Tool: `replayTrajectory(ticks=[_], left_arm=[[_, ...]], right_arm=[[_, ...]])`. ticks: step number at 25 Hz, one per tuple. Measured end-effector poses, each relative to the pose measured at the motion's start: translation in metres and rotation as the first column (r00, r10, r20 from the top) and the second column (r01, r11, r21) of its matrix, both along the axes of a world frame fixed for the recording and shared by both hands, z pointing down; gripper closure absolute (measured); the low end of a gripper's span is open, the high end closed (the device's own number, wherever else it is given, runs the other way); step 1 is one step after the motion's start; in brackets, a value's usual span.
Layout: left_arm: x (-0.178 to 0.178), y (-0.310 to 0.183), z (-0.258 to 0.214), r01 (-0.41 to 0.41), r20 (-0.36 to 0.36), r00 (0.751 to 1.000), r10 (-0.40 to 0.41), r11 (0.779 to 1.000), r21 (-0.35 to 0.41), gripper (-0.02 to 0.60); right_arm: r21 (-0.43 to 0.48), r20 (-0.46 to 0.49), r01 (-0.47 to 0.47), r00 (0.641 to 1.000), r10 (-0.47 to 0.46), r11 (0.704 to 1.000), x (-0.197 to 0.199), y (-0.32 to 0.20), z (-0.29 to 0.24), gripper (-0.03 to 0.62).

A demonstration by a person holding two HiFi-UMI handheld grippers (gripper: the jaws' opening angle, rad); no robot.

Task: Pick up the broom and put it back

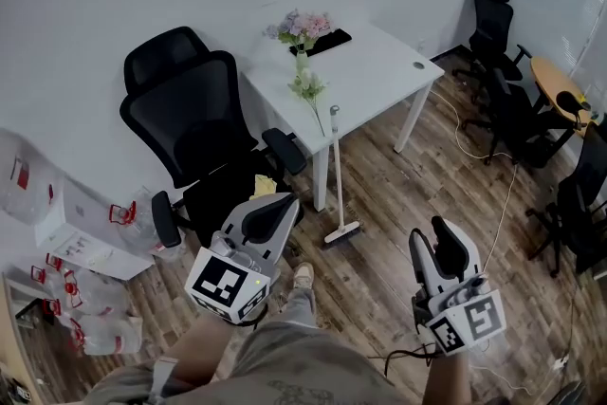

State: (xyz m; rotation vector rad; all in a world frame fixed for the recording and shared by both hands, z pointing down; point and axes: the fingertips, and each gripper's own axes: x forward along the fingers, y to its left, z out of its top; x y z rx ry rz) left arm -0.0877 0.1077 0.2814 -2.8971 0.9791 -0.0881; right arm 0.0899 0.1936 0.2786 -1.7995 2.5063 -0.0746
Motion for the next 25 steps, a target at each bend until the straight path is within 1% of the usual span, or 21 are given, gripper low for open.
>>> replayTrajectory(ticks=[5,8,12,16,19,25], left_arm=[[0.007,-0.065,0.006,0.002,0.020,1.000,-0.001,1.000,-0.010,0.565],[0.011,-0.101,0.018,-0.004,0.045,0.999,0.005,0.999,-0.035,0.565],[0.010,-0.146,0.033,-0.009,0.068,0.998,0.013,0.997,-0.072,0.565],[0.009,-0.186,0.046,-0.016,0.086,0.996,0.025,0.995,-0.103,0.565],[0.010,-0.210,0.057,-0.024,0.104,0.994,0.036,0.992,-0.121,0.565],[0.017,-0.241,0.074,-0.017,0.123,0.992,0.037,0.987,-0.159,0.565]], right_arm=[[-0.080,-0.078,0.022,0.997,-0.028,0.997,-0.003,-0.069,0.015,0.437],[-0.126,-0.108,0.024,0.993,-0.038,0.992,-0.007,-0.107,0.028,0.437],[-0.169,-0.086,0.022,0.996,-0.037,0.985,-0.008,-0.157,0.046,0.437],[-0.211,-0.085,0.009,0.996,-0.028,0.977,-0.007,-0.205,0.064,0.437],[-0.241,-0.076,-0.001,0.997,-0.017,0.970,-0.007,-0.232,0.077,0.437],[-0.294,-0.040,0.030,0.998,-0.043,0.955,-0.007,-0.270,0.100,0.437]])
